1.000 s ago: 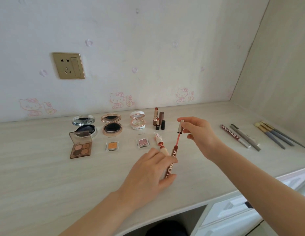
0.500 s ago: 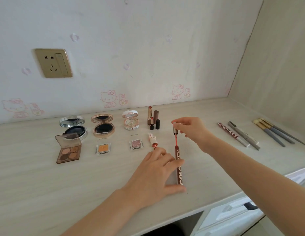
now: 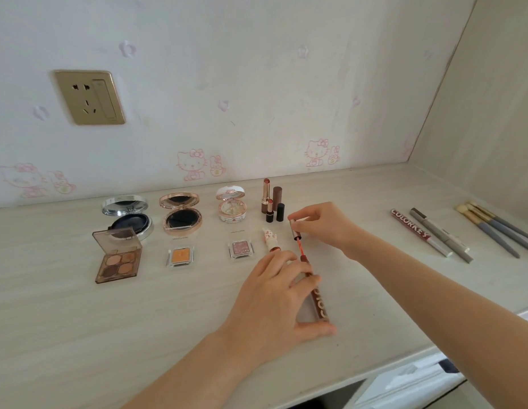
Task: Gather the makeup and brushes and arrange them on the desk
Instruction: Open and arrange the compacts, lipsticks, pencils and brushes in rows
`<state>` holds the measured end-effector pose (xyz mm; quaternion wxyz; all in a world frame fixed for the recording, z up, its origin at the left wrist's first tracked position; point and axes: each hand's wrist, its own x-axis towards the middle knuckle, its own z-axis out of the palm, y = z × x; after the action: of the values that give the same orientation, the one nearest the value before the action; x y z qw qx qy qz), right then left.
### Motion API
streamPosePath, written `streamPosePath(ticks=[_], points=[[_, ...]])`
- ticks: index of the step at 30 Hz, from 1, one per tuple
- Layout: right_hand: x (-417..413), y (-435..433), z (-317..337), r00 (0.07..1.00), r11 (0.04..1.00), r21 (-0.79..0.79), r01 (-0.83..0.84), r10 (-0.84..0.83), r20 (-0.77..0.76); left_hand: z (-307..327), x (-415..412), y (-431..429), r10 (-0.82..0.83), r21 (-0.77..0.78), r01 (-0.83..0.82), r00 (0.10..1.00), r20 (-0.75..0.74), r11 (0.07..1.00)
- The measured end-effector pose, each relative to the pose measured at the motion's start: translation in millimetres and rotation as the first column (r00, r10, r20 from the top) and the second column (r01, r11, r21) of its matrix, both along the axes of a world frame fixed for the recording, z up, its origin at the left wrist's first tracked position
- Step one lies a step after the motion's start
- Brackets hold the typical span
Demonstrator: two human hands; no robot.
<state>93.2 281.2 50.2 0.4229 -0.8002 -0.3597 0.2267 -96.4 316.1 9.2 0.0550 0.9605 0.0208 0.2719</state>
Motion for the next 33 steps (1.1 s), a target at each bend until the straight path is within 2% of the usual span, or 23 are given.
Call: streamPosePath(ticks=[11,23,30,33], points=[[-9.6,17.6,-9.0,0.993,0.999,0.033,-0.031,0.027,0.119,2.8,-7.0,3.3,0.059,-0.103,-0.067,0.996,-0.071,0.992],[-11.0,23.8,-16.4,0.959,0.997,-0.054,-0.05,0.063,0.275,0.0,-5.0,3.7,0.06,-0.14,-0.069,0.996,-0.066,0.988],[-9.2,18.7,-13.8,0.968,0.998,-0.04,-0.04,0.048,0.245,0.6,-6.2,3.3,0.059,-0.14,-0.067,0.996,-0.062,0.988],[-8.6,10.5,-12.6,0.956,0.999,-0.043,-0.026,0.038,0.29,0.9,-6.7,2.9,0.044,-0.132,-0.052,0.997,-0.063,0.99]])
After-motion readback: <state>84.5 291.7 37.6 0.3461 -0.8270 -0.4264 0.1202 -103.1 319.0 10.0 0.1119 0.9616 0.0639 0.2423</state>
